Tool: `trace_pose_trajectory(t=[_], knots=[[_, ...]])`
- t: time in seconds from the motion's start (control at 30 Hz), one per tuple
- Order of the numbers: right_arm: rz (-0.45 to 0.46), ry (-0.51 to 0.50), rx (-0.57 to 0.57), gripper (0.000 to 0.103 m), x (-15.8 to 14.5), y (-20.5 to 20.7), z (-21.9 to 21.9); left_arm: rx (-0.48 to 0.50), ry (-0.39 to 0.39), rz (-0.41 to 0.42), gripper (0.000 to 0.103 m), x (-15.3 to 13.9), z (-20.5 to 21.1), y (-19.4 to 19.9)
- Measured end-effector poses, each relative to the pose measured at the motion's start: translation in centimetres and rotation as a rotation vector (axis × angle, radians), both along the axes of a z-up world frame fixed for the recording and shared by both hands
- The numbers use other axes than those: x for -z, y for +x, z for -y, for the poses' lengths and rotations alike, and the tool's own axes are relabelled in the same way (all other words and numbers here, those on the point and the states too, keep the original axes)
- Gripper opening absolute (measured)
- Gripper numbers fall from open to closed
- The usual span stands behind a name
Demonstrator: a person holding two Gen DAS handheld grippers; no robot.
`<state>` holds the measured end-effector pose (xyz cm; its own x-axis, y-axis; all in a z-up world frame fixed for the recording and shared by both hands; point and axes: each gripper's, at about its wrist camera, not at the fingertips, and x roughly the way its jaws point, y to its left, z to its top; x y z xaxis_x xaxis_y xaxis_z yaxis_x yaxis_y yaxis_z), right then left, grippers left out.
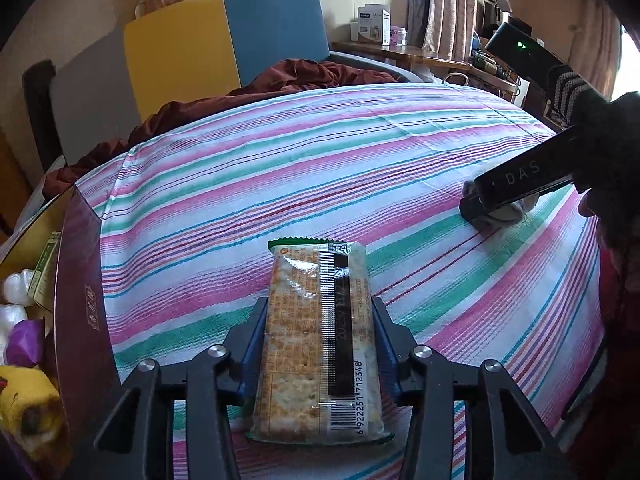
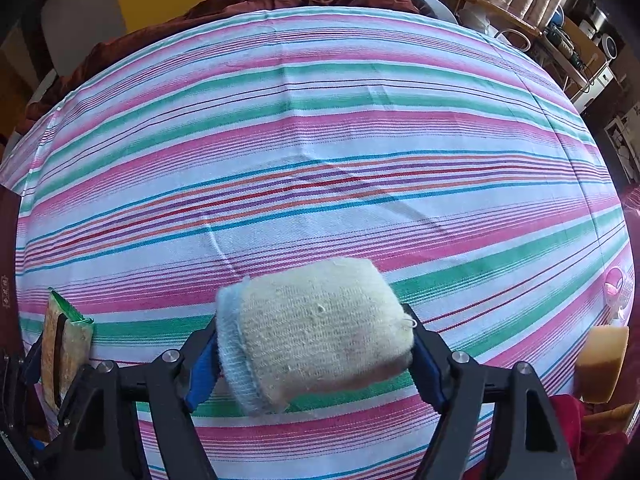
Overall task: Organize objects
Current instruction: 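Carry the cracker bar into the gold tray with the left tool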
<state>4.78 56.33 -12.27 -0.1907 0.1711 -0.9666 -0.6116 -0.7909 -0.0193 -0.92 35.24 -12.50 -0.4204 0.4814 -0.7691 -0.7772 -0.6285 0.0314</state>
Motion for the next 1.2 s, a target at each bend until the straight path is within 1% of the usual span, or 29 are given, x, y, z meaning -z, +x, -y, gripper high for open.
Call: trace_pose_trajectory(t=[0.23,0.3,0.4,0.6,0.73,0.83,0.93,0.97,1.03,1.1,1.2], knots=[[-0.010,0.002,-0.002,0.079,0.1,0.5,-1.2,-0.010,-0.003,0.040,0.048,-0.6,0.7,0.2],[-0.012,0.001,-0.002,0.079,0.1,0.7,-1.6,-0.007,0.012,0.034,0.048,-1.5,1.3,0.7],[-0.013,0.001,-0.001,0.079,0.2,1.0,-2.2,-0.013,0.051,0.026,0.048,-3.5,2.7,1.3],[-0.013,0.007,-0.003,0.079,0.2,1.4,-3.2,-0.074,0.110,0.017,0.048,-6.9,7.4,0.4],[-0.013,0.009,-0.004,0.079,0.2,2.0,-3.6,-0.148,0.129,0.021,0.048,-7.9,11.9,-1.4],[-0.011,0.011,-0.005,0.079,0.3,1.7,-4.0,-0.208,0.120,0.001,0.048,-7.7,15.4,-2.7],[-0.010,0.014,-0.006,0.079,0.3,1.6,-4.7,-0.239,0.103,-0.010,0.048,-7.4,18.0,-4.2],[-0.010,0.014,-0.006,0.079,0.4,1.6,-5.0,-0.236,0.100,-0.008,0.048,-7.3,18.7,-4.7],[-0.009,0.016,-0.006,0.079,0.4,1.8,-5.5,-0.226,0.091,-0.013,0.048,-6.9,19.3,-5.0],[-0.009,0.017,-0.007,0.078,0.4,1.9,-5.9,-0.208,0.066,-0.015,0.048,-6.2,19.4,-5.4],[-0.009,0.018,-0.007,0.078,0.4,1.9,-5.7,-0.189,0.034,0.000,0.048,-4.9,18.8,-5.7]])
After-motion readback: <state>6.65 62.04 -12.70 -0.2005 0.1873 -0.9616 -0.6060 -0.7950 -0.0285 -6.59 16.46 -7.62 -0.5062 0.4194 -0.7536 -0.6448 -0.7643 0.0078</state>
